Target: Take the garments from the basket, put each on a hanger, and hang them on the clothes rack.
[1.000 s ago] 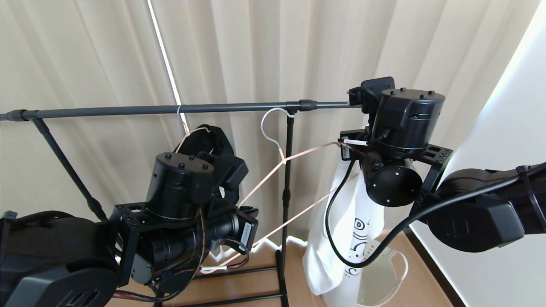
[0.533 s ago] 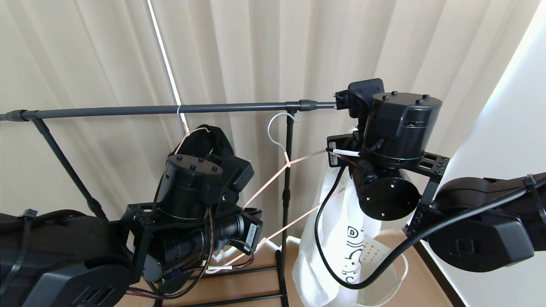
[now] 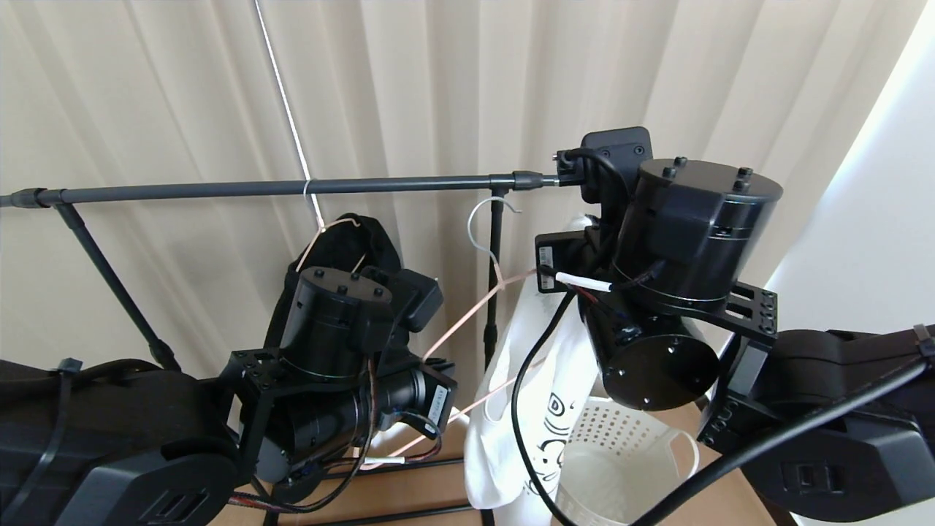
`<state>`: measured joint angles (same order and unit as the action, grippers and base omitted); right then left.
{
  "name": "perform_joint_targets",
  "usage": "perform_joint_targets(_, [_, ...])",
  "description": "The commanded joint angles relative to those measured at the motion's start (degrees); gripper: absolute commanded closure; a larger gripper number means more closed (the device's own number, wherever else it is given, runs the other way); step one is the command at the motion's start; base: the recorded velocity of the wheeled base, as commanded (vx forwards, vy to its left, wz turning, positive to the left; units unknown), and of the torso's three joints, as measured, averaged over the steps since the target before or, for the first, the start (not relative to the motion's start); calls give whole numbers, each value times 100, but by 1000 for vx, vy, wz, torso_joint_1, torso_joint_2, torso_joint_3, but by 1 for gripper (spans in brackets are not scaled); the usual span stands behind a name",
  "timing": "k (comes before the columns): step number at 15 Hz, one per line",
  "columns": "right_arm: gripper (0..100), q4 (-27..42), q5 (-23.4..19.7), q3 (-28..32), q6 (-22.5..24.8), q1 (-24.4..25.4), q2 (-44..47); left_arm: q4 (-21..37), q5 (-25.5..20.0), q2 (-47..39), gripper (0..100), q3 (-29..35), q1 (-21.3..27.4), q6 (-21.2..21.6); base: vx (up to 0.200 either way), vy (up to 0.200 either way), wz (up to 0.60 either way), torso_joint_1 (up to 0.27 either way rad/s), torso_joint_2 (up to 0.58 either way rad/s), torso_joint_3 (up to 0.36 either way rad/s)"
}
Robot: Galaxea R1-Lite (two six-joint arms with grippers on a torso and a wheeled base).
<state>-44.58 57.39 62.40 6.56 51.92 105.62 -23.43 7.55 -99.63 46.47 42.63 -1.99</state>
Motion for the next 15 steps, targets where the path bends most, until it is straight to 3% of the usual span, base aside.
perform_joint_targets(1, [100,-103,0,-18,3,178,-33,-4,1,-12,100,2,0,-3,0,0,0,0,0,0])
perform_joint_targets(8, [100,-402,0,-290,12,916,-24,-12,89,-3,100,2,0,-3,0,0,0,0,0,0])
perform_joint_targets(15, [100,-411,-26,-299,12,697,-15,-12,133,190,100,-24,-27,-21,0,0,0,0,0,0])
